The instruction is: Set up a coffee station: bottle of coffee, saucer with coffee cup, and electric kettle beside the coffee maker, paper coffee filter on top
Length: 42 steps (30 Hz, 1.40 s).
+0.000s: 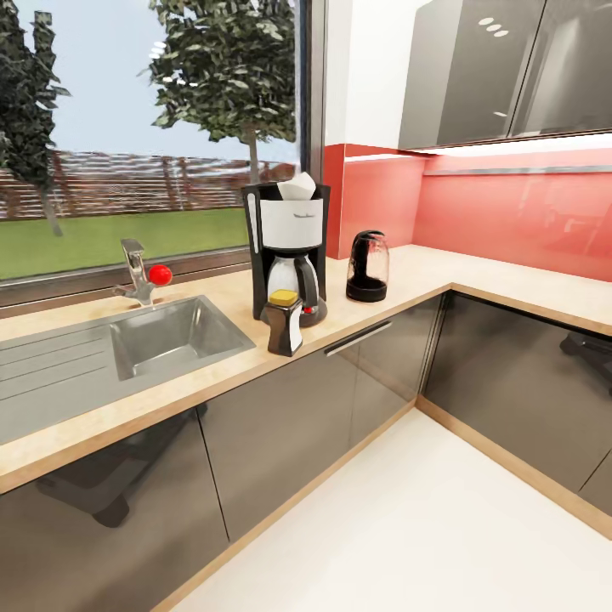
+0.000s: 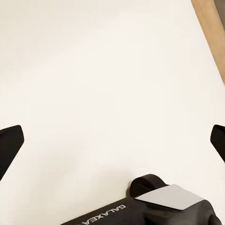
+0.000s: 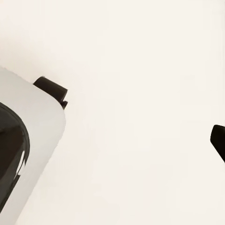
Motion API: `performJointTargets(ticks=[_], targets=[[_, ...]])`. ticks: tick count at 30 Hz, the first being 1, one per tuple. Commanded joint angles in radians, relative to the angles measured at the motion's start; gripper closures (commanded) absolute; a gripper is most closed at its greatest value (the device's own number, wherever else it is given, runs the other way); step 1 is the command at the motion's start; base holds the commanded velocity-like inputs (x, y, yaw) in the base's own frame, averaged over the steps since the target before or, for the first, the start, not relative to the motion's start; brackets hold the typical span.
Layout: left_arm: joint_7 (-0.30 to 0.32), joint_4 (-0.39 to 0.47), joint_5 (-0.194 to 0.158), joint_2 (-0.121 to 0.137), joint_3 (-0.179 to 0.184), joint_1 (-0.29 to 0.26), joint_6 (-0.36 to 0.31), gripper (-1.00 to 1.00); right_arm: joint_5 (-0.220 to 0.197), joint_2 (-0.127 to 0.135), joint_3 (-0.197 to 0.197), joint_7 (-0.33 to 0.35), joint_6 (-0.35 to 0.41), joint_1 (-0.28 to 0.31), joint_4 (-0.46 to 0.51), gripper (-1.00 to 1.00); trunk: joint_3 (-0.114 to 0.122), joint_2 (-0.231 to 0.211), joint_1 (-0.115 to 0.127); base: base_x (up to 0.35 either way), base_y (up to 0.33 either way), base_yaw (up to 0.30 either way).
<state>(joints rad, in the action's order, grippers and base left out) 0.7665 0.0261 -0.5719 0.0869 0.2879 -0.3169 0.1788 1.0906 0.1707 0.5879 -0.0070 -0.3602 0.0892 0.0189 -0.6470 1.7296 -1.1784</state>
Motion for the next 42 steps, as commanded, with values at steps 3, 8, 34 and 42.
performJointTargets(ticks=[3, 8, 34, 42], targets=[[0.002, -0.001, -0.005, 0.001, 0.007, 0.001, 0.006, -1.0, 0.008, 0.002, 0.01, -0.001, -0.003, 0.015, -0.001, -1.0, -0.001, 0.0, 0.0, 0.0, 0.0, 0.0], [0.002, -0.002, -0.005, 0.003, 0.006, 0.019, 0.007, -1.0, 0.008, 0.006, 0.05, -0.001, -0.003, 0.05, 0.001, -1.0, -0.001, 0.0, 0.0, 0.0, 0.0, 0.0], [-0.003, -0.003, -0.082, 0.071, 0.004, 0.126, 0.007, -1.0, 0.009, 0.011, 0.278, -0.001, -0.002, 0.126, 0.0, -1.0, -0.001, 0.0, 0.0, 0.0, 0.0, 0.011], [-0.092, -0.003, -0.083, 0.069, -0.07, 0.147, 0.007, -1.0, 0.009, 0.009, 0.278, -0.004, -0.002, 0.126, 0.0, -1.0, -0.001, 0.0, 0.0, 0.0, 0.0, 0.253]])
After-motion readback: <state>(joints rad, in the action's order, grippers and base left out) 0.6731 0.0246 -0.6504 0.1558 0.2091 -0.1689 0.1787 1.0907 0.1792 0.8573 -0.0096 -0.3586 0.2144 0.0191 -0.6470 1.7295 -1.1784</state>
